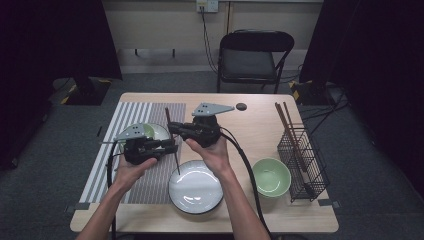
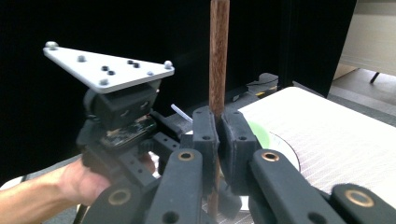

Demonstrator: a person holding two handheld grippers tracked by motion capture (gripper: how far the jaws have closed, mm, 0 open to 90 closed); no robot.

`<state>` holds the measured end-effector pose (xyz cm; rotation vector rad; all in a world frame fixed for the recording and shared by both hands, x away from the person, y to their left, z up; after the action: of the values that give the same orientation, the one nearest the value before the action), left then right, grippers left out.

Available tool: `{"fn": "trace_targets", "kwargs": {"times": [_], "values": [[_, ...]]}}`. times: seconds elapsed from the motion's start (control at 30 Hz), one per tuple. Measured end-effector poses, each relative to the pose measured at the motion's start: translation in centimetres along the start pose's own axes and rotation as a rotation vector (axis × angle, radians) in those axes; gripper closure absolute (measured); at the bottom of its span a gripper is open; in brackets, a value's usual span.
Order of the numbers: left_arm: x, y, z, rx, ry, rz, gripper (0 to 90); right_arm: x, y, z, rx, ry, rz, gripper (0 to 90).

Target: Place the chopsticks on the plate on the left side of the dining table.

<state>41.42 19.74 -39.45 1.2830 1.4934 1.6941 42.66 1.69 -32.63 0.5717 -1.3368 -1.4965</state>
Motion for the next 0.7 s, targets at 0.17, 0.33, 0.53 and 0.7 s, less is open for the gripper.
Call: {"fn": "trace_targets", "kwargs": {"times": [0.17, 0.33, 0.53, 0.7], "values": [[0.18, 0.25, -0.04, 0.022, -0.02, -0.027, 76.1, -0.08, 0.21, 0.1, -0.006, 0.009, -0.02, 85.3], [0.45, 0.18, 0.07, 0.026, -0.035, -0.038, 78.5, -0.27, 0.04, 0.27, -0.009, 0.022, -0.043, 85.3], [0.23, 0.29, 0.03, 0.041, -0.038, -0.06, 82.0, -0.34, 0.08, 0.17, -0.011, 0.025, -0.052, 85.3], [0.09, 0.33, -0.13, 0.031, -0.052, -0.046, 84.3, -0.08, -0.2, 0.02, -0.01, 0.043, -0.055, 85.0]]}}
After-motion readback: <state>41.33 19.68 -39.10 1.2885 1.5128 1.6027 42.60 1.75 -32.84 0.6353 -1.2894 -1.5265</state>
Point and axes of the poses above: each handheld gripper's, and its own axes: x roughly backward along the jaws, y roughly out of its top, z roughly to its left, the point moved 3 cm from there along -x, roughly forward along the jaws, and after that the axes turned 6 degrees about -x, right-handed, at the moved point
